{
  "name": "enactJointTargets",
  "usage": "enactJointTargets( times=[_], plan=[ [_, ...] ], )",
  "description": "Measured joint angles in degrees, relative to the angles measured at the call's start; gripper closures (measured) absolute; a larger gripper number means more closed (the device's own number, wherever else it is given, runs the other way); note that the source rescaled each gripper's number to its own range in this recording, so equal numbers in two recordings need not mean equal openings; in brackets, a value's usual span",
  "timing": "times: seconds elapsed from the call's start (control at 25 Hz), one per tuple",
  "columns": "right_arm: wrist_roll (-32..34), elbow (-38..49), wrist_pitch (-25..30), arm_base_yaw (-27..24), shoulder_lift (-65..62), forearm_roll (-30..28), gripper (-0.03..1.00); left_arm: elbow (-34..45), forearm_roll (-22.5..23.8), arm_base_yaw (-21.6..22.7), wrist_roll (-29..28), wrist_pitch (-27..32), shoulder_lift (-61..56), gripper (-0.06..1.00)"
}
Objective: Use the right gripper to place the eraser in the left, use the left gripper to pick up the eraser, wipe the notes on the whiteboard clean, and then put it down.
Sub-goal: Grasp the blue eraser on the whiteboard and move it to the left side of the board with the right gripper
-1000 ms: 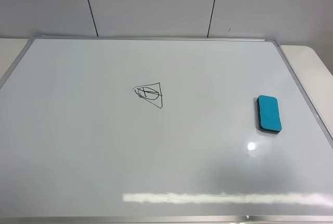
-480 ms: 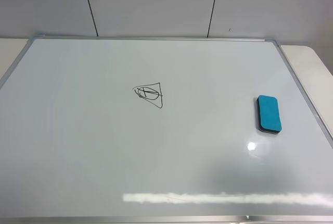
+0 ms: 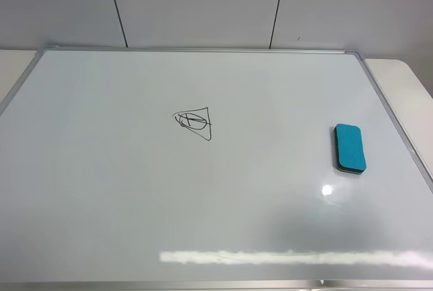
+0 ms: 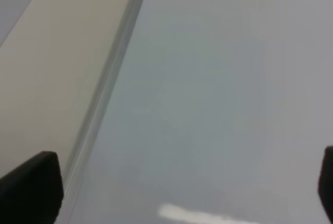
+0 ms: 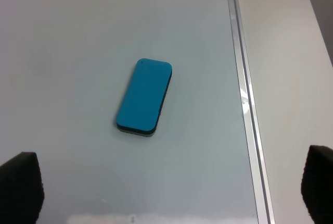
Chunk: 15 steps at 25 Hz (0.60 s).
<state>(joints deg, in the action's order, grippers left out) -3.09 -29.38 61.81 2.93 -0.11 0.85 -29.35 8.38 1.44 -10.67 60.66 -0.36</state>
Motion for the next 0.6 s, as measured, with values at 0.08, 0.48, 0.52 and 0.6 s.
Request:
enactJointTargets(
  times=[0.08,0.48,0.52,0.6],
  plan=[
    [0.0,0.0,0.0,0.0,0.0,0.0,-0.03,0.0,0.0,0.0,0.0,0.0,0.0,-0.06],
    [0.0,0.0,-0.2,0.0,0.0,0.0,-0.03,0.0,0.0,0.0,0.0,0.0,0.0,-0.06],
    [0.1,0.0,-0.5,0.0,0.0,-0.1,-0.03,0.0,0.0,0.0,0.0,0.0,0.0,-0.06],
    [0.2,0.0,-0.8,0.0,0.0,-0.1,-0.03,0.0,0.0,0.0,0.0,0.0,0.0,-0.06]
  ],
)
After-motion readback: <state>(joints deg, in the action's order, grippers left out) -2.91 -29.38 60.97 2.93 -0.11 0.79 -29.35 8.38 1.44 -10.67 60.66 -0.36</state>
